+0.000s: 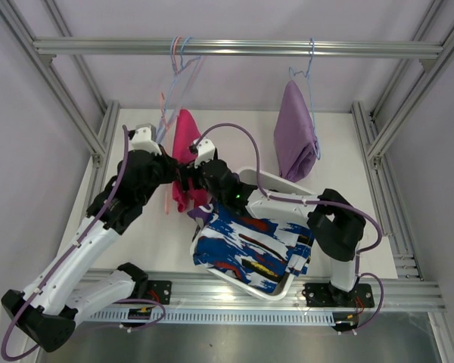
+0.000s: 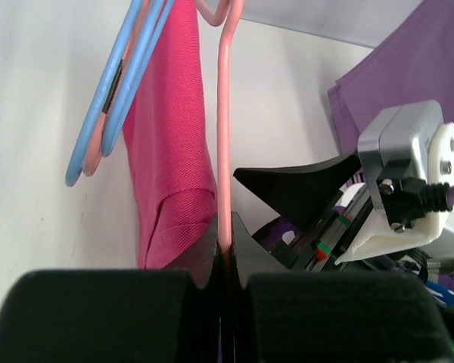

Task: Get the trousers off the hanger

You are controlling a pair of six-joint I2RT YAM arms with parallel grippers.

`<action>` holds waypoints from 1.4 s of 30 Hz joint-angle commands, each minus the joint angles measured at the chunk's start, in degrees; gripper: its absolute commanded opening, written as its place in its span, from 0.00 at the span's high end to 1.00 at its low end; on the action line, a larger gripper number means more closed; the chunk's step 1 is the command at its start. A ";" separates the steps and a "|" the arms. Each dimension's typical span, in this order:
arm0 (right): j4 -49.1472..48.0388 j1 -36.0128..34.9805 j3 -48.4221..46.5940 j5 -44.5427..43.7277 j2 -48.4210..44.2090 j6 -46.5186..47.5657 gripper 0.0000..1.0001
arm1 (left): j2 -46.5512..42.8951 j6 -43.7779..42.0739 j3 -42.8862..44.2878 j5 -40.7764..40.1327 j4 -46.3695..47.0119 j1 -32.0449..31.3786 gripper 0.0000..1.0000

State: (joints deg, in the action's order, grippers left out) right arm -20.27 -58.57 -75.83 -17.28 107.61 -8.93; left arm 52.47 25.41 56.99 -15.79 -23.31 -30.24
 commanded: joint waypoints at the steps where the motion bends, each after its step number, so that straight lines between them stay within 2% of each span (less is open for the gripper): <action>1: -7.83 -1.02 -1.60 -8.55 3.21 3.39 0.15 | -1.49 0.78 2.42 1.99 8.28 -0.43 1.00; 9: -15.93 -2.78 -1.33 -15.59 6.73 7.51 0.19 | -0.88 1.05 2.60 2.87 8.28 -0.43 1.00; 15: -21.38 -3.22 -1.33 -17.62 8.31 10.24 0.26 | -0.53 1.13 2.68 3.31 8.11 -0.43 0.99; 20: -22.44 -3.13 -2.74 -16.91 9.19 12.18 0.42 | -0.26 1.31 2.77 3.93 8.11 -0.43 1.00; 25: -22.79 -3.05 -3.09 -15.69 8.58 12.97 0.54 | -0.35 1.40 2.77 4.10 8.02 -0.43 1.00; 32: -21.21 -2.87 -2.13 -14.28 5.86 12.36 0.82 | -0.35 1.31 2.86 4.28 7.93 -0.43 1.00; 33: -20.78 -2.87 -1.69 -14.10 4.98 12.18 0.89 | -0.35 1.31 2.86 4.28 7.93 -0.43 1.00; 39: -15.86 -2.96 -1.51 -13.31 1.90 11.39 1.00 | -0.35 1.13 3.04 4.19 7.93 -0.43 1.00; 42: -13.66 -2.96 -0.99 -12.61 -0.99 11.39 1.00 | -0.44 1.13 2.95 4.28 7.93 -0.44 1.00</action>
State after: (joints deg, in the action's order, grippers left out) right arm -33.30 -61.82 -76.09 -29.06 112.75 3.49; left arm 53.34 26.52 57.01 -13.04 -21.23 -30.09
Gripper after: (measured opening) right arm 0.206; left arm 0.024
